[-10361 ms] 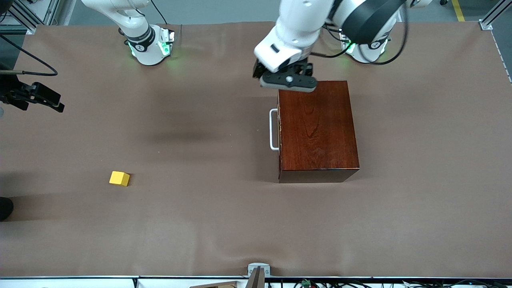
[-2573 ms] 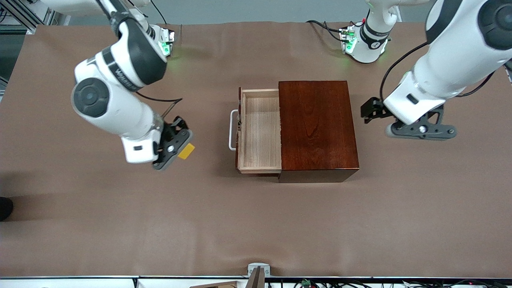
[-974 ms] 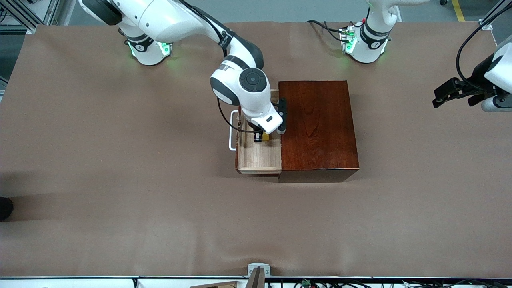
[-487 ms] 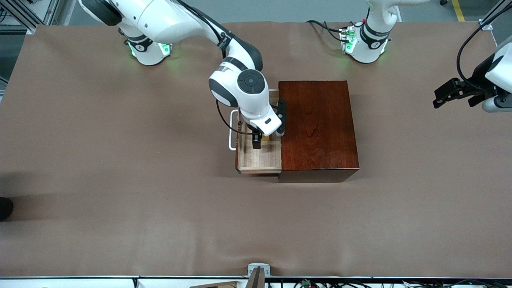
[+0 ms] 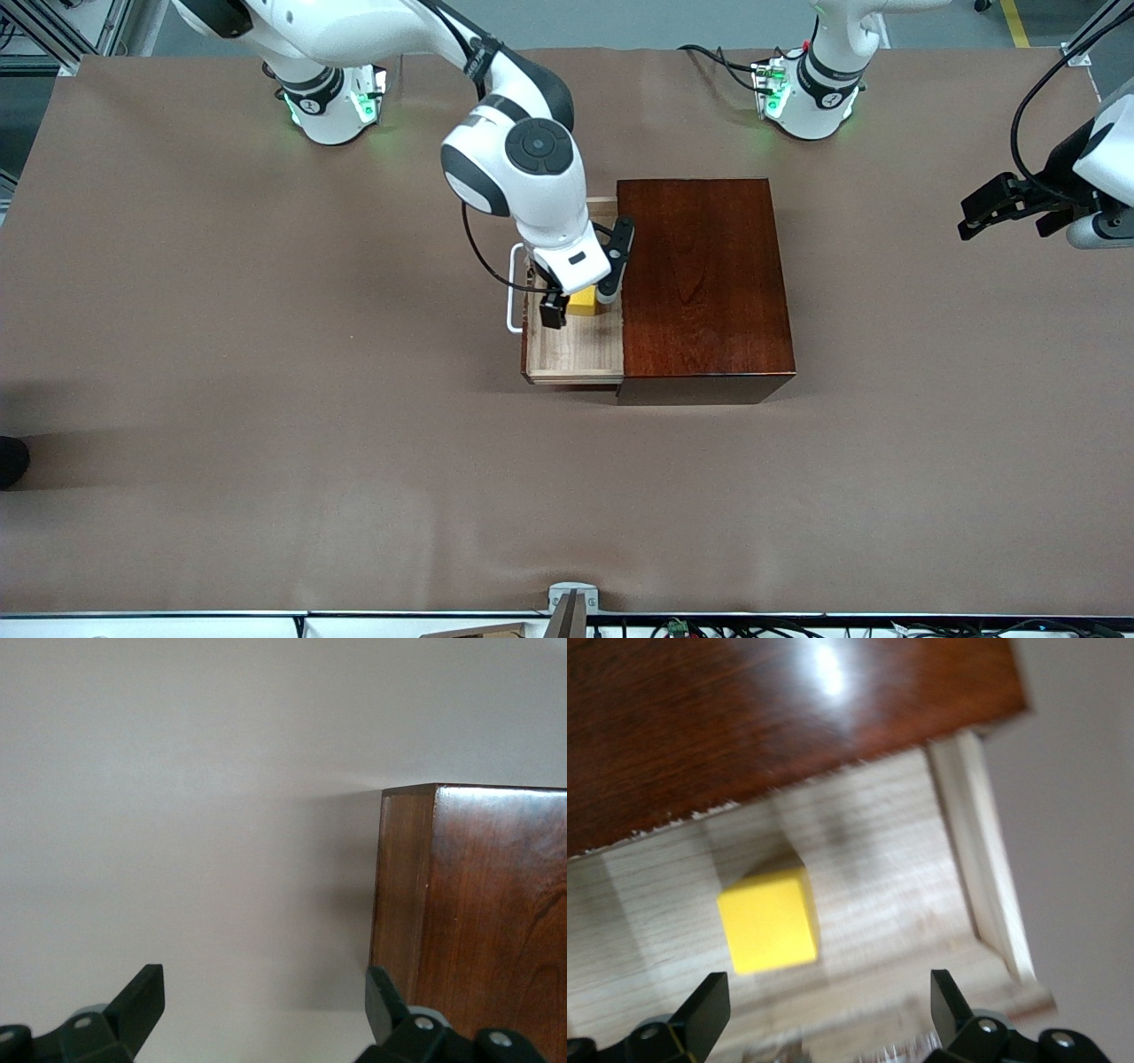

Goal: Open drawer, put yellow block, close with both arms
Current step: 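Open the right gripper to drop the cube, then withdraw it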

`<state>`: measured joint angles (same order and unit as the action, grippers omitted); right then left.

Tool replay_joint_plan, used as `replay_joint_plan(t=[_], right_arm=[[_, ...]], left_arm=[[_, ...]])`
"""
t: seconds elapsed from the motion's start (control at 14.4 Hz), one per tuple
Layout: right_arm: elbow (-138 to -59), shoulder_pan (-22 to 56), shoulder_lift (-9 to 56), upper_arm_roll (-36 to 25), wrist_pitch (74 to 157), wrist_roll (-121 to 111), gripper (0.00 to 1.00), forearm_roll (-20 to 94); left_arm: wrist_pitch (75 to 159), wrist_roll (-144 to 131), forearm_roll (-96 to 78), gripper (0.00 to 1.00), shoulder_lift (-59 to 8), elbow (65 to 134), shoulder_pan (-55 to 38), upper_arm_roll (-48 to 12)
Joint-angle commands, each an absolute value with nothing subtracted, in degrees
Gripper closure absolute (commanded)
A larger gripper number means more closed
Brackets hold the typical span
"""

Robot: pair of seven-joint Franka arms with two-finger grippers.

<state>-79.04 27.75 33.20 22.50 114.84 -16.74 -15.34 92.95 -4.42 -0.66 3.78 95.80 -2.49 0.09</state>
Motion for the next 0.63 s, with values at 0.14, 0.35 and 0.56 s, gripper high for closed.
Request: replay_joint_plan(t=[0.14, 0.35, 0.56], right_arm=[[-80.2, 25.6, 26.7, 22.8, 108.8, -1.2, 0.0, -15.4], [-80.3, 18.8, 23.3, 22.9, 105.1, -0.9, 0.0, -15.2], [-80.3, 10.8, 21.9, 23.4, 102.1, -1.8, 0.0, -13.1]], left_arm=[[93.3, -4.8, -1.7, 0.0, 4.0, 95.7, -2.8, 0.2], [93.3, -5.2, -1.7, 0.0, 3.4, 94.8, -3.1, -0.1], [93.3, -5.2, -1.8, 0.0, 2.8, 94.0, -3.3, -1.5]])
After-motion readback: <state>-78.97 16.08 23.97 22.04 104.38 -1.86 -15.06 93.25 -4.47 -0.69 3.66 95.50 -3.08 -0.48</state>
